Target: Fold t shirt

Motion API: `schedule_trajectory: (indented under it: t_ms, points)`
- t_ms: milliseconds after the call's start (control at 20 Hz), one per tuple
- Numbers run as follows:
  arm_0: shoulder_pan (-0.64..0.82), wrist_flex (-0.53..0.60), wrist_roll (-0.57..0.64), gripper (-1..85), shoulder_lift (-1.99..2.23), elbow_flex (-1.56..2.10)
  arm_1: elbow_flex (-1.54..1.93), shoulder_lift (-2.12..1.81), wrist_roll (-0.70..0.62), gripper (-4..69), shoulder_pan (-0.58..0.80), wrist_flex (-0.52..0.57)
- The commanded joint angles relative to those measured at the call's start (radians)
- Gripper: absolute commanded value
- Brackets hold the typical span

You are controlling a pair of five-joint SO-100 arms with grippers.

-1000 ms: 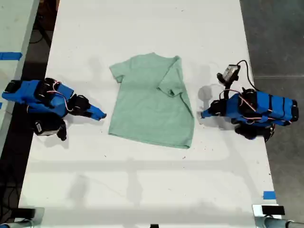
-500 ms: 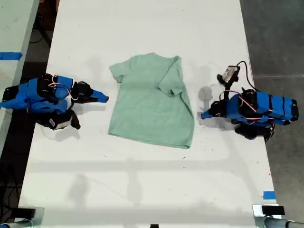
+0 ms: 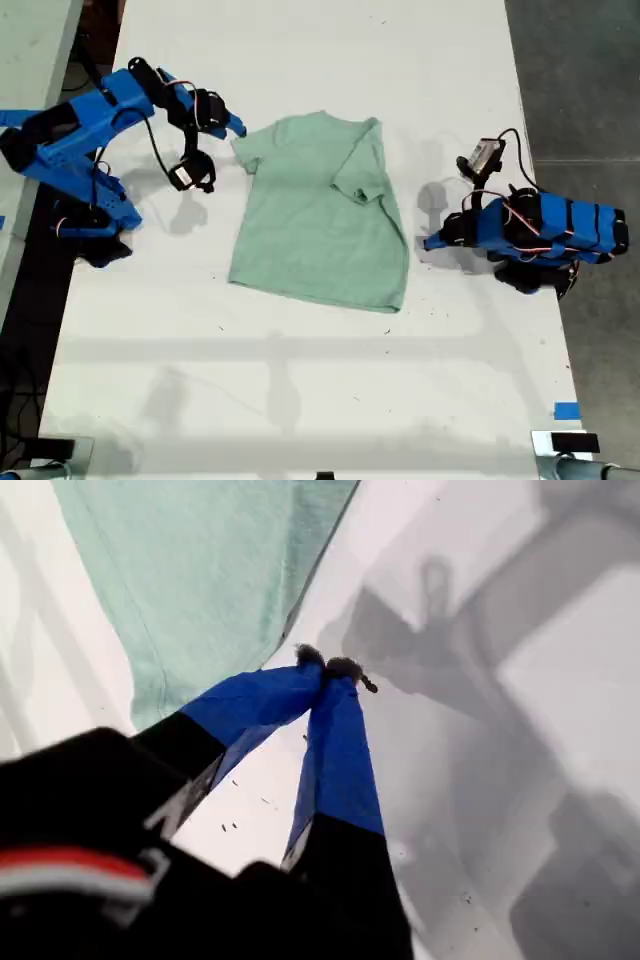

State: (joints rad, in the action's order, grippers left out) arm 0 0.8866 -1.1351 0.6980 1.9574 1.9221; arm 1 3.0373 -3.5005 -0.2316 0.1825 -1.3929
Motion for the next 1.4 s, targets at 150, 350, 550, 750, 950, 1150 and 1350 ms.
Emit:
schedule_trajectory:
  t_ms: [150, 350, 550, 750, 950, 1150, 1350]
  points:
    - [0.104, 0.023, 0.074, 17.6, -0.364, -0.232, 0.037, -0.011, 0.014, 0.8, -0.015, -0.005]
    - [0.11, 0.002, 0.072, 17.3, -0.477, -0.313, 0.037, -0.011, 0.014, 0.8, -0.018, -0.005]
    - [0.107, 0.005, 0.077, 16.1, -0.557, -0.334, 0.037, -0.011, 0.014, 0.8, -0.02, -0.005]
    - [0.084, -0.044, 0.011, 11.6, -0.689, -0.325, 0.037, -0.011, 0.014, 0.8, -0.021, -0.005]
    - [0.095, -0.123, -0.071, 0.0, -0.699, -0.252, 0.037, -0.011, 0.015, 0.8, -0.025, -0.005]
    - [0.164, -0.098, -0.127, 0.0, -0.541, -0.089, 0.037, -0.011, 0.015, 0.8, -0.025, -0.005]
    - [0.173, -0.198, -0.156, 0.0, -0.316, -0.101, 0.037, -0.011, 0.015, 0.8, -0.023, -0.005]
